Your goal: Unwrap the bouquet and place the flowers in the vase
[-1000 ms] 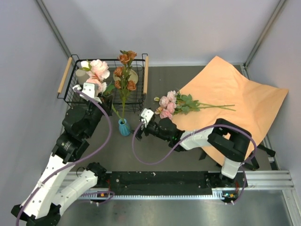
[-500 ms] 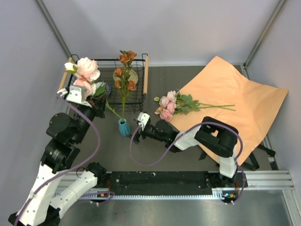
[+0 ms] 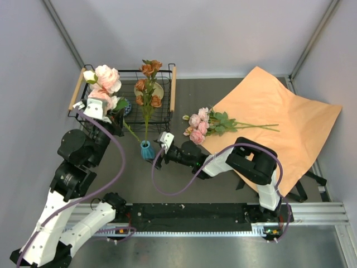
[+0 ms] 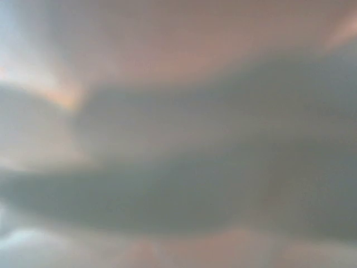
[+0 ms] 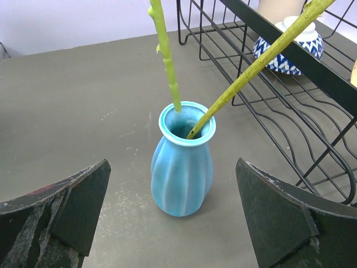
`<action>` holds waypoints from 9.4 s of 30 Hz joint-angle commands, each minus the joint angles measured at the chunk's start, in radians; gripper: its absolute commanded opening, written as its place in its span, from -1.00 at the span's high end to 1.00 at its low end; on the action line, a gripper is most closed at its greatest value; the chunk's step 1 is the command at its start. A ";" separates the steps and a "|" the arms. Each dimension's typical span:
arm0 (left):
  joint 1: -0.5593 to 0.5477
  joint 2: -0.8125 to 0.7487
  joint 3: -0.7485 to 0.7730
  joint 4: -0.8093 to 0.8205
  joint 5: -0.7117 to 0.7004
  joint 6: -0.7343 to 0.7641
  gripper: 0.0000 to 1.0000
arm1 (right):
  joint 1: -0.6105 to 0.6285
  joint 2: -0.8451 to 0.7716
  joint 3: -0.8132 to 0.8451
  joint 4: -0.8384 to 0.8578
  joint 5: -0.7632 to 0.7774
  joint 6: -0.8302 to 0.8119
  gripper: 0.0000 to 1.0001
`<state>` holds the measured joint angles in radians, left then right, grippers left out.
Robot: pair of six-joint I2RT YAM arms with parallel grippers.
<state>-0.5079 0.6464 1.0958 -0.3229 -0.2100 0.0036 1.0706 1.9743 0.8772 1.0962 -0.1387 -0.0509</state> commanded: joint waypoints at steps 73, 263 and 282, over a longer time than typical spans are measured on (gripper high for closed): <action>0.000 0.134 -0.280 0.120 -0.103 -0.131 0.28 | -0.006 0.140 0.246 -0.157 0.059 0.083 -0.95; 0.002 -0.248 -0.405 -0.099 -0.147 -0.344 -0.75 | 0.035 0.075 0.149 -0.200 0.329 -0.069 -0.97; 0.003 0.022 -0.163 -0.066 0.253 -0.179 -0.77 | 0.035 0.120 0.223 -0.234 0.278 -0.130 -0.80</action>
<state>-0.5053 0.5545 0.8024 -0.4152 -0.0391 -0.2539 1.1080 2.0953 1.0508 0.8364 0.1547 -0.1680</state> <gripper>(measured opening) 0.889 0.912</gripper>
